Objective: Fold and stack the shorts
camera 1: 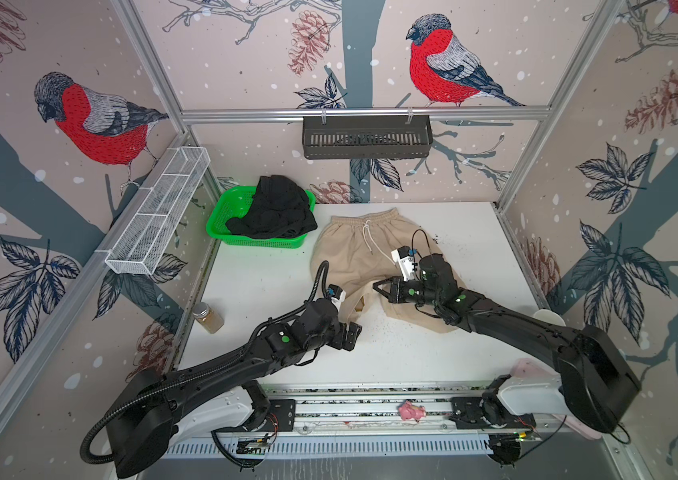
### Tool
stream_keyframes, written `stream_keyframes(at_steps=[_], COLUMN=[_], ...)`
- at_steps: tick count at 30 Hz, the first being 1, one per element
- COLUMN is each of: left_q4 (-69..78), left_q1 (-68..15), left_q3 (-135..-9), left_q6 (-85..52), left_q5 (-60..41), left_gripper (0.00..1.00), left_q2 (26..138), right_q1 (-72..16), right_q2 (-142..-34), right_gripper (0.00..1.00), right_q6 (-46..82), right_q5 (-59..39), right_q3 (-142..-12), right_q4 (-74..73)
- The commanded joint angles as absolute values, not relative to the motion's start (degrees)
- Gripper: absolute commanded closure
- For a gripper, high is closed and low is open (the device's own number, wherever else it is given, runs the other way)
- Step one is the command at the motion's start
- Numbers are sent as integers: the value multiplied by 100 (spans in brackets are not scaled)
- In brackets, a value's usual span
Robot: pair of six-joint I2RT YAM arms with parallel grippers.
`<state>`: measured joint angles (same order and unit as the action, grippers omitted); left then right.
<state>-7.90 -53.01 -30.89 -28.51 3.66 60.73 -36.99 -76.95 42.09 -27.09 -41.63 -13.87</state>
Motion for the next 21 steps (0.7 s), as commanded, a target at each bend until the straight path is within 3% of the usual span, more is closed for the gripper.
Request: stream_keyframes(at_steps=[1,12,17,21], left_q4=[-168,-377,91,-729], left_q1=[-5636,-5739,-5735,-5739], left_q3=[-3007,-3251,-3445,-3743], left_q6=[-2787,-4237,-3743,-4035], left_q5=[1085,3371,3168,3125], left_gripper=[2,2,3,8], left_q2=[6272,7140,7400,7813], right_q1=[-3649,-3611,-3594,-3514], right_q2=[-7696,-7406,-7375,-7252], right_gripper=[99,99,99,99], right_q6=[4368,4344,4307,4315], right_q5=[-2795,-2850,-2894,-2842], right_q3=[-4200,-4116,-4045,-3944], right_q4=[-1847,-2039,-2073,-2107])
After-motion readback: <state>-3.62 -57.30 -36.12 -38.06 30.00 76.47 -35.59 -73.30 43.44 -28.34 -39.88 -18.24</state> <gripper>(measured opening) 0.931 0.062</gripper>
